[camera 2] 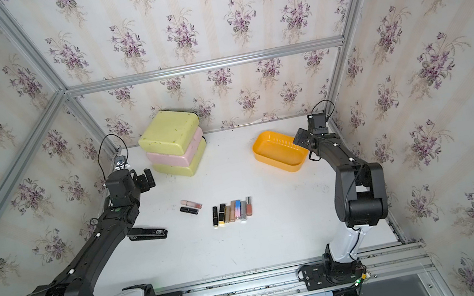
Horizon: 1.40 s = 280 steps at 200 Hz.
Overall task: Put the lipstick into the storage box
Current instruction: Pick up the storage box at the center of the board.
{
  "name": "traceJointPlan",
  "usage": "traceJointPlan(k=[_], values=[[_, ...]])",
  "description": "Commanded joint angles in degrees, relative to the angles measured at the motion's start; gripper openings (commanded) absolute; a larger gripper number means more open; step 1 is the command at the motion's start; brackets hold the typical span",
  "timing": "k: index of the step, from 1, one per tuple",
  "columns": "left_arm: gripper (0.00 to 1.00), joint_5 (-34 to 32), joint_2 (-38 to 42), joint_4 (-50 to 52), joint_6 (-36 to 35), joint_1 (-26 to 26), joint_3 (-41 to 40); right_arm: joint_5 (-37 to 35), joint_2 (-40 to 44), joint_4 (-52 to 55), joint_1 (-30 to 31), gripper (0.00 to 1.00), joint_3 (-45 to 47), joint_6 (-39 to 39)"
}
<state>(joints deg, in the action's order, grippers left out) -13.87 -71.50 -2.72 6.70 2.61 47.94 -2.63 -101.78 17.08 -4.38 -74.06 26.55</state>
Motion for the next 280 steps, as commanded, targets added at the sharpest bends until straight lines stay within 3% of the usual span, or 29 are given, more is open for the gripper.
traceJointPlan(k=[1,45,76,111,149,195,223,280], values=[[1.0,8.66,0.75,17.13,5.18,0.02,3.85,4.84,-4.38,9.8,-0.1,0.93,-3.86,2.49],[1.0,20.82,3.65,23.95,9.1,0.2,7.08,7.1,-9.41,9.14,-0.1,0.86,-5.04,3.29],[1.0,25.0,5.36,26.06,10.29,0.27,7.08,7.64,-10.83,8.87,-0.1,0.7,-4.73,3.48],[1.0,26.5,6.6,27.57,10.35,0.31,6.99,7.89,-11.17,8.93,0.07,0.44,-3.86,2.92],[1.0,26.27,8.34,28.71,9.88,0.29,6.66,7.9,-11.27,9.47,0.34,0.32,-3.7,1.98],[1.0,28.0,9.27,29.74,9.8,0.29,6.46,7.08,-9.33,9.64,1.85,0.09,-3.3,0.23],[1.0,32.05,10.19,29.88,10.05,0.33,6.55,6.69,-6.31,9.66,5.12,0.03,-2.67,-2.29],[1.0,41.5,11.71,31.22,11.03,0.3,6.33,9.19,-1.41,9.7,17.06,0.03,-1.91,-5.11]])
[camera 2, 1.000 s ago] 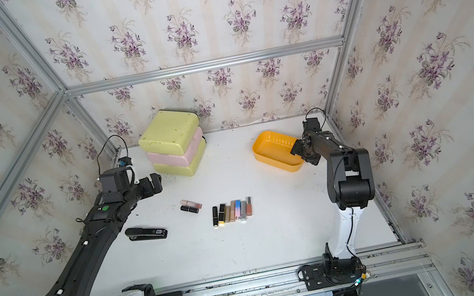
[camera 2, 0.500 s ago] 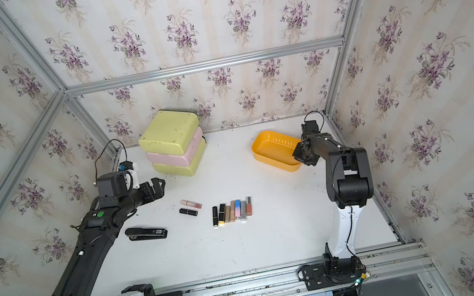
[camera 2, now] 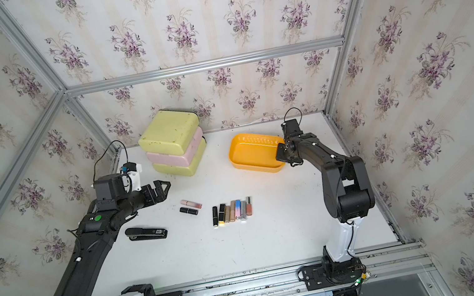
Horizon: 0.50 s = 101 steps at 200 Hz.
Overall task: Put the lipstick into the storage box
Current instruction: Pick up the storage box at the center of the board, then place the storage box at the center of the board.
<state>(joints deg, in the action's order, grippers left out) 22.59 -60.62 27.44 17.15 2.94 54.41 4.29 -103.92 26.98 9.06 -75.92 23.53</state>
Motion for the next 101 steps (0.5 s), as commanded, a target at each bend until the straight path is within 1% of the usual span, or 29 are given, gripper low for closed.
traceJointPlan(k=[1,25,46,78,101], values=[[1.0,5.16,0.88,1.09,0.55,-0.03,-0.12,2.32,0.74,-0.19,3.87,0.03,-0.08,-2.17],[1.0,6.95,2.46,1.52,1.0,-0.04,-1.38,3.58,0.26,-0.5,8.33,0.03,-0.19,-3.15],[1.0,7.45,3.61,1.56,1.22,-0.04,-2.83,3.99,-0.78,-1.37,11.06,0.04,-0.32,-3.78],[1.0,8.47,4.5,1.12,2.06,-0.04,-4.92,4.75,-3.44,-2.06,12.85,0.03,-0.78,-5.08],[1.0,8.56,5.06,0.87,2.19,0.04,-5.89,3.67,-5.11,-1.98,13.18,0.03,-0.76,-5.76]])
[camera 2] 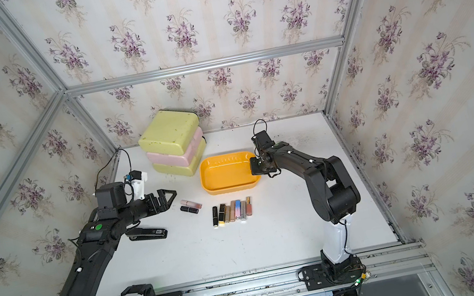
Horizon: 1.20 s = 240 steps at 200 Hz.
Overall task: Put the lipstick into the storage box
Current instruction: Place the storage box at the center of the board.
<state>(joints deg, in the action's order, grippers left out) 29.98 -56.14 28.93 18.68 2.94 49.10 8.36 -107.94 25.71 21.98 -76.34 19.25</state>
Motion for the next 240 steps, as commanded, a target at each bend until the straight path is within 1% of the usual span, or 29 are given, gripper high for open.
traceJointPlan(k=[1,59,124,173,184,205,229,234,240], values=[[1.0,1.2,0.59,-0.62,0.66,0.0,-0.63,-0.47,-1.15,-0.73,0.26,0.03,-0.33,-1.57],[1.0,1.57,-0.37,-1.46,0.62,0.31,-1.12,-1.77,-3.43,-1.04,0.24,0.04,-0.33,-2.19],[1.0,1.09,-1.29,-2.47,0.74,0.49,-1.99,-2.92,-5.66,-0.3,0.22,0.06,-2.75,-2.73],[1.0,1.05,-1.25,-2.74,0.54,0.49,-2.4,-3.11,-6.27,0.13,0.24,0.14,-3.52,-2.95],[1.0,1.0,-1.34,-2.74,0.54,0.5,-2.37,-3.17,-6.19,0.3,0.26,0.19,-3.62,-2.9],[1.0,1.14,-1.25,-2.67,0.23,0.53,-2.44,-3.35,-5.89,0.46,0.25,0.35,-3.68,-2.9],[1.0,1.13,-0.97,-2.53,0.33,0.53,-2.5,-3.99,-4.44,1.07,0.25,0.6,-3.73,-2.9],[1.0,1.18,-0.78,-2.47,0.38,0.56,-2.51,-4.37,-3.86,1.32,0.23,0.63,-3.69,-2.83],[1.0,1.2,-0.61,-2.49,0.48,0.52,-2.49,-4.64,-2.89,1.43,0.26,0.71,-3.57,-2.74]])
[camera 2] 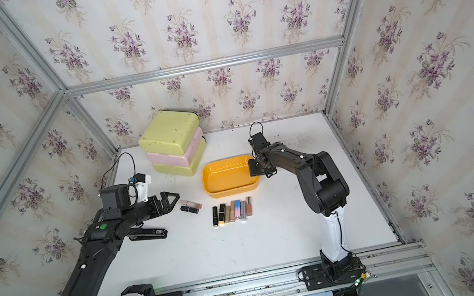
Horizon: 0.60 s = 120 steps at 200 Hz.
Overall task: Put the lipstick into the storage box
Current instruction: Place the storage box at the center of the board, then pick up the lipstick at the center of the board.
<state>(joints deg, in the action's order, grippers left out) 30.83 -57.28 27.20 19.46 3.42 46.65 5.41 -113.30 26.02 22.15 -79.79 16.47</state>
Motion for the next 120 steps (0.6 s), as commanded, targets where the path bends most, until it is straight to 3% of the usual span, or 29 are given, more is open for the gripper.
traceJointPlan(k=[1,15,18,89,120], values=[[1.0,0.36,0.56,-0.76,-0.31,0.02,-0.06,-1.75,2.64,1.13,0.08,0.73,-0.02,0.0],[1.0,0.53,0.97,-1.15,0.17,0.1,-0.06,-1.85,5.59,1.08,0.08,0.98,0.65,0.23],[1.0,0.62,1.09,-1.15,0.27,0.1,0.04,-1.75,6.23,1.11,0.04,0.99,0.77,0.23],[1.0,3.7,2.94,-1.79,5.91,0.61,-1.63,2.65,31.07,-7.18,0.07,1.0,16.32,0.77],[1.0,3.83,3.97,-3.2,7.72,2.68,-3.1,5.3,36.79,-6.31,0.08,1.0,20.75,1.89]])
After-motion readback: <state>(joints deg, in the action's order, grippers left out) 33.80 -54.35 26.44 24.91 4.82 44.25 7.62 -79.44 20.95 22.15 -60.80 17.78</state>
